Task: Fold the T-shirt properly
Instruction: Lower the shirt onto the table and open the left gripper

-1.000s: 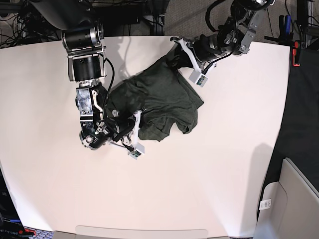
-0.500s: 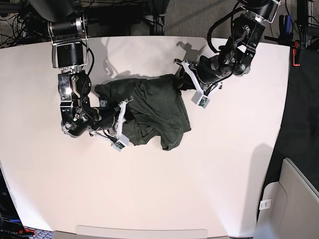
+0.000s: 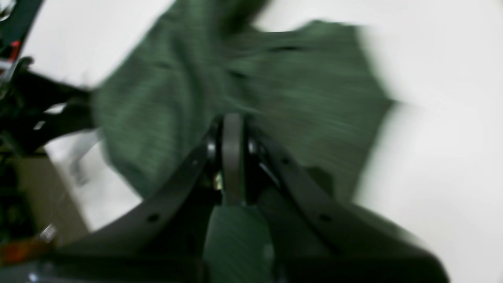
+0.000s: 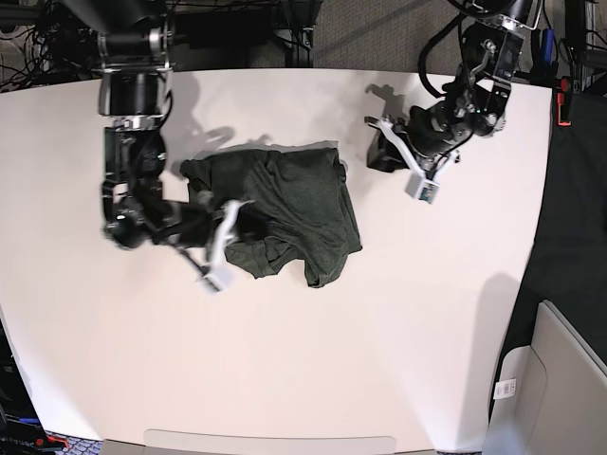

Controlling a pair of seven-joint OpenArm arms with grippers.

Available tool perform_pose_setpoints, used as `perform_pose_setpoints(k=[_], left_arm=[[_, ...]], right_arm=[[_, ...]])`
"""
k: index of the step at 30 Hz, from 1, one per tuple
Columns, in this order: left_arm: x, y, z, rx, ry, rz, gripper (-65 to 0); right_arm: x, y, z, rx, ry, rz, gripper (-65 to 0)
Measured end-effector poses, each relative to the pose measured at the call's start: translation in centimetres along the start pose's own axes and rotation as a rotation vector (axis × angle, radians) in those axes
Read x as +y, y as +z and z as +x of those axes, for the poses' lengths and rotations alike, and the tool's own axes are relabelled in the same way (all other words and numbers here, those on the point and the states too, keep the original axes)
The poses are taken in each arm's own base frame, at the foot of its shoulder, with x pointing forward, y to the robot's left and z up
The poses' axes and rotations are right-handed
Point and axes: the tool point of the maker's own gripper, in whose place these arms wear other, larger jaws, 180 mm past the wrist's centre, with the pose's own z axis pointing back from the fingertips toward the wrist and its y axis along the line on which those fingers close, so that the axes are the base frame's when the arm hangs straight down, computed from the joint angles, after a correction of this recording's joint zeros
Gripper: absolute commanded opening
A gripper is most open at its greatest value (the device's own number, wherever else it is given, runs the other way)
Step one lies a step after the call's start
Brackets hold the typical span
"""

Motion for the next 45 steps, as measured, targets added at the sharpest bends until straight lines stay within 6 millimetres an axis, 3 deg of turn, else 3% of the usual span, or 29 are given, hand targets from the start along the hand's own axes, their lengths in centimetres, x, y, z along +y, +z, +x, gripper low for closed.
perform_pose_setpoints(k=[3, 7, 13, 19, 27, 33, 45], left_arm=[[1.4, 1.2, 1.0, -0.051, 0.022, 0.04, -55.1], [1.9, 1.7, -0.7, -0.016, 0.045, 0.059, -55.1], [2.4, 2.1, -0.5, -0.03, 0.057, 0.07, -55.1], [5.3, 3.5, 0.4, -0.071, 0.092, 0.146, -55.1], [7.4, 4.8, 1.4, -0.112, 0.114, 0.2, -55.1], [7.5, 4.9, 1.4, -0.113, 0.115, 0.202, -55.1], [7.1, 5.0, 1.7, -0.121, 0.107, 0.196, -55.1]], right_arm=[[4.4, -2.8, 0.9, 0.008, 0.045, 0.108, -64.8], [7.7, -4.4, 1.8, 0.012, 0.096, 0.172, -64.8], [10.9, -6.4, 1.6, 0.055, 0.159, 0.203, -64.8], [13.0, -8.4, -1.4, 0.151, 0.174, 0.234, -64.8], [9.8, -7.2, -3.8, 0.201, 0.156, 0.171, -64.8], [7.0, -5.7, -5.3, 0.231, 0.15, 0.124, -64.8], [2.6, -3.2, -4.9, 0.184, 0.133, 0.029, -64.8]])
